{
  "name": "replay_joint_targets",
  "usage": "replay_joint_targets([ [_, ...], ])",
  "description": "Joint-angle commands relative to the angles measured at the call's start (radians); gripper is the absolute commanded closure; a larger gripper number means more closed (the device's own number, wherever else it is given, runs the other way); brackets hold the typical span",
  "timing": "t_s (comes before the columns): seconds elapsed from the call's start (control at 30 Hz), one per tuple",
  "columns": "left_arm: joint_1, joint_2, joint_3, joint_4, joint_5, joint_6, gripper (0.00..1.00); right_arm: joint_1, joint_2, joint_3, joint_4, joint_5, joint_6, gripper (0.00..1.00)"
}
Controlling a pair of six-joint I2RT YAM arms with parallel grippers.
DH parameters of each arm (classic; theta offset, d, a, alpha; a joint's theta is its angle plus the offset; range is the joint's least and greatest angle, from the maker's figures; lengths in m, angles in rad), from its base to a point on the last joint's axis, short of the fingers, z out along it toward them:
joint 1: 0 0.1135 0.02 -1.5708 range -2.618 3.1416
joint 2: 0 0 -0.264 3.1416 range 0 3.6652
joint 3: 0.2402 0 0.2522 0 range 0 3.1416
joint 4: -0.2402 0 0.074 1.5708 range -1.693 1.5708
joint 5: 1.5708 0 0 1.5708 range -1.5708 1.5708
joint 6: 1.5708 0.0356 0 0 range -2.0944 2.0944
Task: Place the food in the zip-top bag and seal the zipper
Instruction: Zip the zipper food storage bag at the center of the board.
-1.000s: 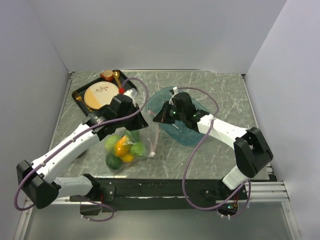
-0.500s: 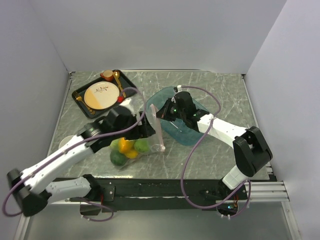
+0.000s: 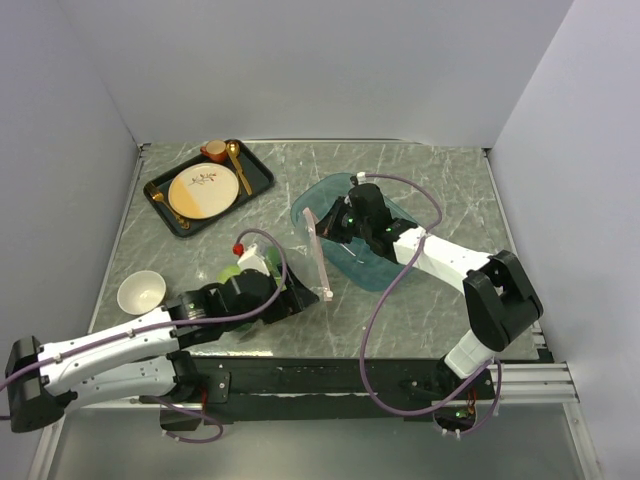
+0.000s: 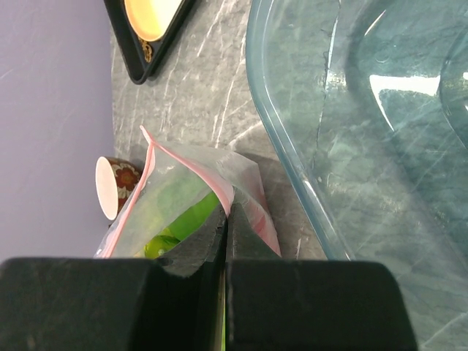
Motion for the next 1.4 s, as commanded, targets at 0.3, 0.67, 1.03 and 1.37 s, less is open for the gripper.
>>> replay_joint_targets([
  [0.3,-0.041,0.025,-0.155,0.307,-0.14,-0.26,0.3,-0.009,-0.086,-0.012,0.016,0.017,0.011,1.0],
  [0.67,-0.04,0.051,-0.197,0.454,-0.192,-0.276,0.35,-0.009,-0.105,-0.024,0.004,-0.001,0.008,1.0],
  [1.03,-0.034,0.06,-0.246,0.512,-0.167,-0.314,0.47,-0.009,-0.122,-0.024,-0.011,-0.003,0.005,1.0],
  [1.37,-0.032,0.136,-0.227,0.577,-0.095,-0.323,0.45,-0.009,-0.126,-0.024,-0.023,0.0,0.0,0.99],
])
